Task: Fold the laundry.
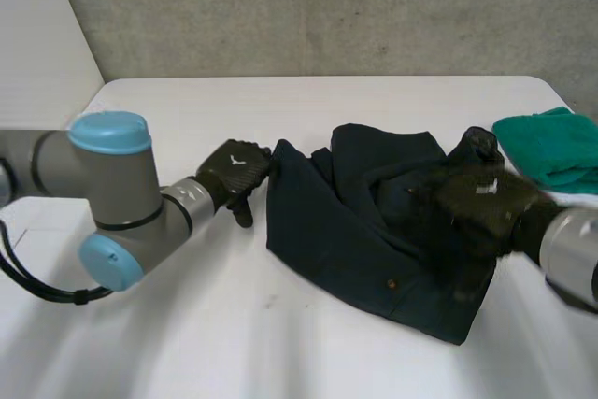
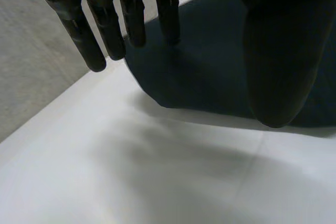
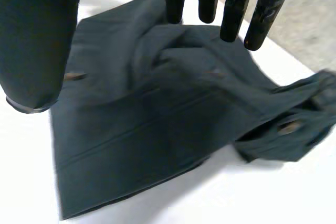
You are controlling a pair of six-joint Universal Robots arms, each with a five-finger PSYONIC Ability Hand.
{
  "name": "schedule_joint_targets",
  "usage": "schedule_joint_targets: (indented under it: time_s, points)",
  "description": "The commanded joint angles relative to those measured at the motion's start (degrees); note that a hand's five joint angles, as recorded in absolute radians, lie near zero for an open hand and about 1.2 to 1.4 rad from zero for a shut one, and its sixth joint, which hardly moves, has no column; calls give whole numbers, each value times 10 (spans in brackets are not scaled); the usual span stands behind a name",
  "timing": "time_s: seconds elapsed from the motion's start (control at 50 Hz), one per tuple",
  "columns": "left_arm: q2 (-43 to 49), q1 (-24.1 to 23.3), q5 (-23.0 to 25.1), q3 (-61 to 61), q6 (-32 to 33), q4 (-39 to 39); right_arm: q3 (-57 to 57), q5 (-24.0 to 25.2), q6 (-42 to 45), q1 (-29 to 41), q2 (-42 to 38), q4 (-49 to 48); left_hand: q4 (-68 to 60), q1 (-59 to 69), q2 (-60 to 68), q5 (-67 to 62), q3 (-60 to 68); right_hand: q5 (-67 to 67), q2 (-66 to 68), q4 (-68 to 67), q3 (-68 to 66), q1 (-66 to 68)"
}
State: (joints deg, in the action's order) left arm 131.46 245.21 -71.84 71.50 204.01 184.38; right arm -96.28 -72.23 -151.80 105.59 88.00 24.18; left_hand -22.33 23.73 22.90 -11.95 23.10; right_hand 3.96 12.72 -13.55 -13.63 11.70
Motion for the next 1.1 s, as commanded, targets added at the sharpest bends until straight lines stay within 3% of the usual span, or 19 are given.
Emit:
schedule_joint_targets:
  time_s: [0.02,0.22,0.3,0.32,0.36,0.4,0.44,0.54,0.6,0.68,0.88,1.1]
  points:
    - [39,-20,13,-20,-2,37,-116,-3,1,16,17,-87,-20,6,14,-24,12,34,46,-38,-37,56]
    - [93,-47,6,-61,-2,63,-169,-39,-7,37,-36,-205,-69,55,63,-73,61,39,51,-43,-42,61]
    - [111,-55,5,-74,-2,64,-173,-64,-7,58,-70,-247,-168,154,162,-172,160,117,130,-122,-121,140]
    - [115,-56,2,-78,-2,64,-173,-70,-7,59,-75,-256,-241,227,236,-245,234,146,158,-150,-149,169]
    - [117,-58,-1,-80,-2,64,-174,-78,-6,63,-84,-272,-354,340,349,-358,347,230,242,-234,-233,253]
    - [115,-62,-10,-83,-2,66,-174,-86,-2,63,-101,-297,-560,546,555,-564,553,467,479,-471,-470,489]
    - [109,-66,-23,-83,-2,70,-166,-91,1,64,-117,-313,-577,563,571,-580,569,659,672,-663,-663,682]
    - [32,-79,-99,-67,-3,87,-118,-95,4,65,-104,-317,-577,563,571,-580,569,660,673,-664,-664,683]
    - [-42,-77,-138,-46,-3,88,-60,-95,3,64,-47,-304,-577,563,571,-580,569,660,673,-664,-664,683]
    - [-150,-76,-161,-22,-10,87,29,-93,1,62,3,-254,-577,563,571,-580,569,660,673,-664,-664,683]
    - [-356,-77,-161,22,-26,83,262,-91,-6,66,18,-103,-577,563,571,-580,569,660,673,-664,-664,683]
    - [-483,-81,-162,35,-47,16,310,-87,-15,70,21,-28,-577,563,571,-580,569,660,673,-664,-664,683]
